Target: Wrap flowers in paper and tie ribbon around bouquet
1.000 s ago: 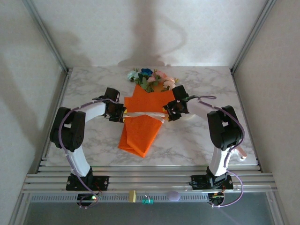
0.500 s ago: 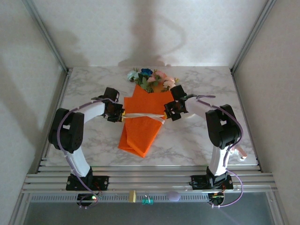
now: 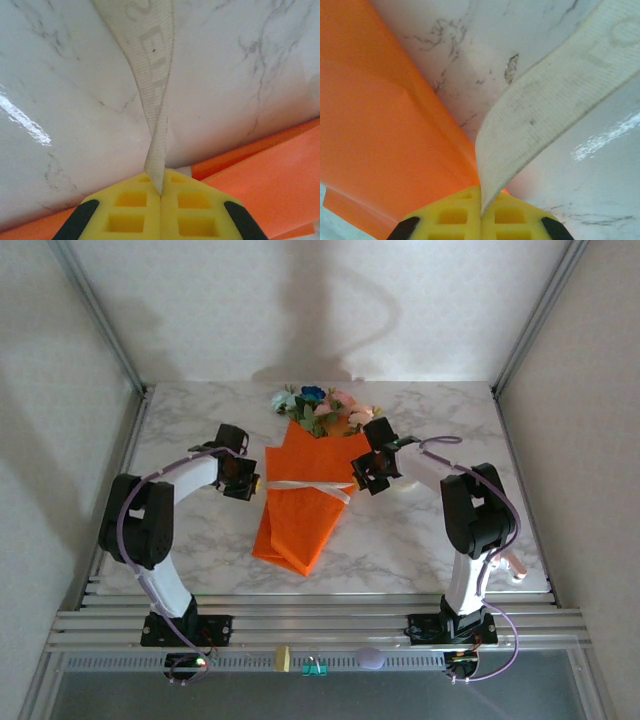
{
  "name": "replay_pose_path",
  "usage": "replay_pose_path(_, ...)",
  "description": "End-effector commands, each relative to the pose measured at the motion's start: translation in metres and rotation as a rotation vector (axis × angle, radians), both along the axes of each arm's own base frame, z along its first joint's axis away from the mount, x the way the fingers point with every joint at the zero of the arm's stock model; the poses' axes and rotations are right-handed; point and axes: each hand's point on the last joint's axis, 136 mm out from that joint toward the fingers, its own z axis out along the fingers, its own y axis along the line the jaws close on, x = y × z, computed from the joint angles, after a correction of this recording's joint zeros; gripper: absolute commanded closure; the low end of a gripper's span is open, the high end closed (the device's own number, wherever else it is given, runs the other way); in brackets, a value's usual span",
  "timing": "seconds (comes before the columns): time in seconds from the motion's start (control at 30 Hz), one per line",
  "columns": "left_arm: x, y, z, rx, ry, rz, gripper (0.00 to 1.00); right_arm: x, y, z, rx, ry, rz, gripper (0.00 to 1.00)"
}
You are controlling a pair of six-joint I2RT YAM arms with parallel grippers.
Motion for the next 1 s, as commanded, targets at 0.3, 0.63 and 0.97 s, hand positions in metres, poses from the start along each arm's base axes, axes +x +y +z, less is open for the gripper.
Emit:
replay_pose_path(0.3,0.000,0.074,0.029,-0.003,-0.162,0.166,1.00,-0.019,-0.071,0.022,-0.120,-0.043,0.126,1.00)
replay_pose_path(0.63,-0.006,0.095,0.012,-0.055,-0.171,0.251,1.00,-0.045,-0.147,0.006,-0.125,0.003,0.015,1.00)
replay_pose_path(0.97,-0.010,0.111,0.007,-0.109,-0.188,0.332,1.00,-0.054,-0.211,-0.006,-0.092,0.030,-0.143,1.00)
